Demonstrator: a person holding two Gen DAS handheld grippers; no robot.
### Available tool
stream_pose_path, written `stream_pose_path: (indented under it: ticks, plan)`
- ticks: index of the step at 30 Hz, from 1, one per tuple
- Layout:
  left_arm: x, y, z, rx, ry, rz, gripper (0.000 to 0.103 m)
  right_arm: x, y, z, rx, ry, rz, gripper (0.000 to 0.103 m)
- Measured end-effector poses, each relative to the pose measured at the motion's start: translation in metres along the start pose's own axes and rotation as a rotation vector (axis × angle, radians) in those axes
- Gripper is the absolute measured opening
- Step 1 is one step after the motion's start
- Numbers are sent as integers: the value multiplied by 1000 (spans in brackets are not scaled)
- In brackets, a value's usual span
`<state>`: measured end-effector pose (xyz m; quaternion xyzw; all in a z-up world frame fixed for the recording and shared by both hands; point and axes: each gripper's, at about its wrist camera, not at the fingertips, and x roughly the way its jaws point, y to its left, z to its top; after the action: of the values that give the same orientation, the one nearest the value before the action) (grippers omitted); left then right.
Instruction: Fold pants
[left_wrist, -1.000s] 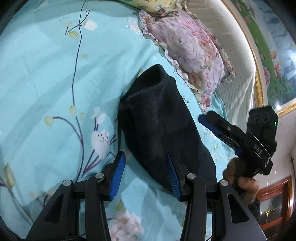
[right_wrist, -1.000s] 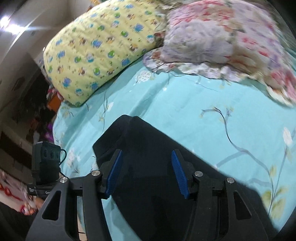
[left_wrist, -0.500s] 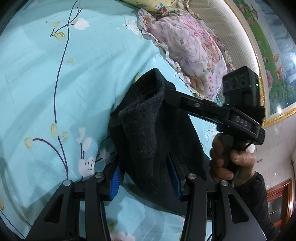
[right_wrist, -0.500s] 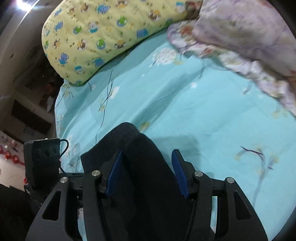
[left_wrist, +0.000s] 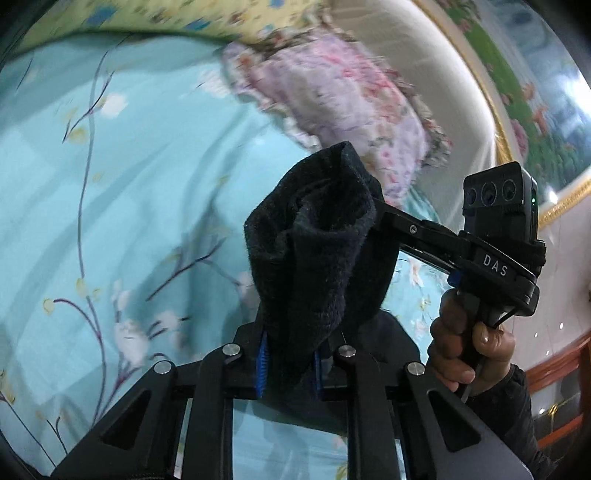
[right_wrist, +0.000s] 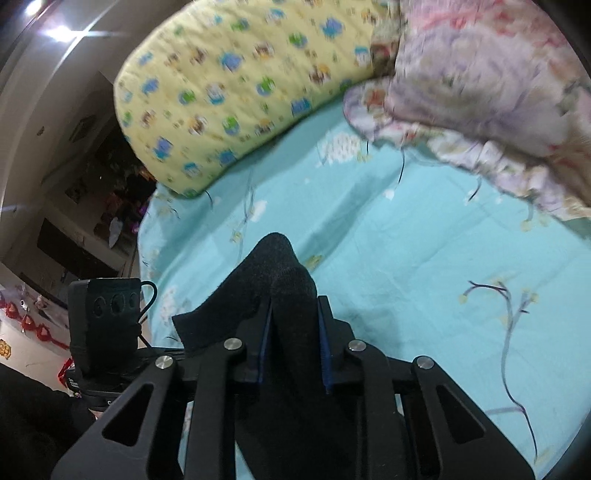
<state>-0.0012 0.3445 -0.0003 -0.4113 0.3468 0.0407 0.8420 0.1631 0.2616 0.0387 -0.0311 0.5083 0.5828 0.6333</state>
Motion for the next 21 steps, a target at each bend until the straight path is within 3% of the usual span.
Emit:
stream_pose_path:
  ticks: [10, 21]
  plan:
    - [-11, -72, -9, 135, -10, -73, 15, -87, 1, -34, 38, -165, -6, 22]
    - [7, -165, -47, 294, 60, -163, 15, -177, -21, -100, 125, -321, -38, 21]
